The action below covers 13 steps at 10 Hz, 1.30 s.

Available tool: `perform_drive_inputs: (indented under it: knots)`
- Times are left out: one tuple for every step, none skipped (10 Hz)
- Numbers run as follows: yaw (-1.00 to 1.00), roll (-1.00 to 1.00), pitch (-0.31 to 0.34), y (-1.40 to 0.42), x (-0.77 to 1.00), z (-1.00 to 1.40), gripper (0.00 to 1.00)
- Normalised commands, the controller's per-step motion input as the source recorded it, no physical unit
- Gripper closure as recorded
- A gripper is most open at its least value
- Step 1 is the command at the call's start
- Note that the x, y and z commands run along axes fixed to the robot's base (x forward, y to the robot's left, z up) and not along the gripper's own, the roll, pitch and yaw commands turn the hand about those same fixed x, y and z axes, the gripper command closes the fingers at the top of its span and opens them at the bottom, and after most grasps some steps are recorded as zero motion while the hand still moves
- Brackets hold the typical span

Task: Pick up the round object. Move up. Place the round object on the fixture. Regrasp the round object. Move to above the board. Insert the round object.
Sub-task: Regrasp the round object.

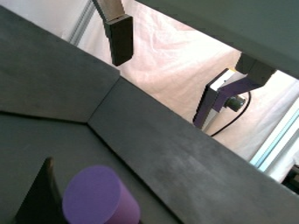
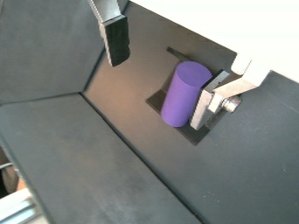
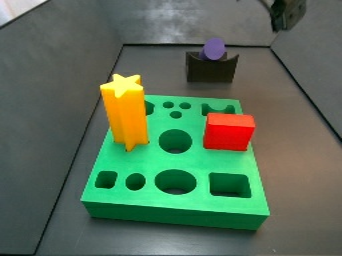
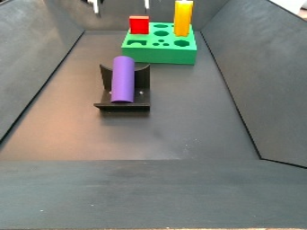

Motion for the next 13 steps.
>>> perform_drive_inputs:
  knots:
    - [0.17,0.07,-0.025,0.06,0.06,-1.0,0.0]
    - [0.13,0.08,-0.07,0.05,0.07,-1.0,0.0]
    - [0.12,0.08,-0.084,0.05,0.08,-1.0,0.0]
    - [0.09,0.07,-0.094,0.04,0.09,-1.0,0.0]
    - [0.05,0.06,-0.102,0.04,0.1,-1.0,0.0]
    - [0.03,0.06,-0.101,0.03,0.1,-1.0,0.0]
    - [0.01,0.05,-0.089,0.03,0.11,-1.0,0.0]
    - [-0.01,0.06,-0.069,0.02,0.12,-1.0,0.0]
    - [-0.02,0.05,-0.052,0.01,0.1,-0.85,0.0]
    - [-0.02,0.05,-0.024,0.01,0.09,-0.65,0.0]
    - [-0.02,0.06,-0.015,0.01,0.09,-0.56,0.0]
    - [-0.01,0.05,-0.002,0.0,0.08,-0.38,0.0]
    - [0.0,0.05,0.004,0.0,0.08,-0.29,0.0]
